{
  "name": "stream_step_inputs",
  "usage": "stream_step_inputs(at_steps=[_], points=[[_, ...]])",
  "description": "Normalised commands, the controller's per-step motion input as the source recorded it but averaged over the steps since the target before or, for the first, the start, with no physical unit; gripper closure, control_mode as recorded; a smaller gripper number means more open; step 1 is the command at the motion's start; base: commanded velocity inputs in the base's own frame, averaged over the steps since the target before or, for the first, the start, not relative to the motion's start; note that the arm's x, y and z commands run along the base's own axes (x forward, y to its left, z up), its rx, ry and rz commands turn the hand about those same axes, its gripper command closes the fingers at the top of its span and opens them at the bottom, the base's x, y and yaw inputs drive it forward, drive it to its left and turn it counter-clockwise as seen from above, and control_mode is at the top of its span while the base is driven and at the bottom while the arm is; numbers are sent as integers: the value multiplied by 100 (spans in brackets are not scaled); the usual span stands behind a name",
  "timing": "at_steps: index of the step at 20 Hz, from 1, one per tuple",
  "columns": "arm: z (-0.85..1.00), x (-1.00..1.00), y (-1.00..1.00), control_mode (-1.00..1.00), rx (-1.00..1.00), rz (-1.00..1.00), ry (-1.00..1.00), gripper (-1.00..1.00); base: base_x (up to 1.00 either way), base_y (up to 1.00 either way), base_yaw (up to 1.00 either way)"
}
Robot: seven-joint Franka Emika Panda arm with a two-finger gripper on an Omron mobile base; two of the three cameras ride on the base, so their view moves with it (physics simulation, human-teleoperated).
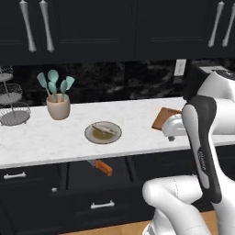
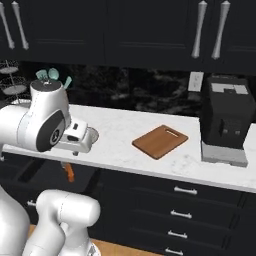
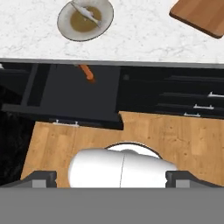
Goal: Pick up the knife from the drawer and place it on the cutting board. Then place the meat from the plate to the cutting board.
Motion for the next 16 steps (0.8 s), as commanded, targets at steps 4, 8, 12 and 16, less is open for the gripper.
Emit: stream_step_inputs(at_steps=[4, 8, 12, 16], points=[[0, 0, 0, 100, 0, 0, 0, -100, 0, -69, 24], [0, 0, 0, 100, 0, 0, 0, -100, 0, -34, 36], [0, 0, 0, 100, 0, 0, 0, -100, 0, -23, 43], [0, 0, 0, 100, 0, 0, 0, -100, 0, -40, 37]])
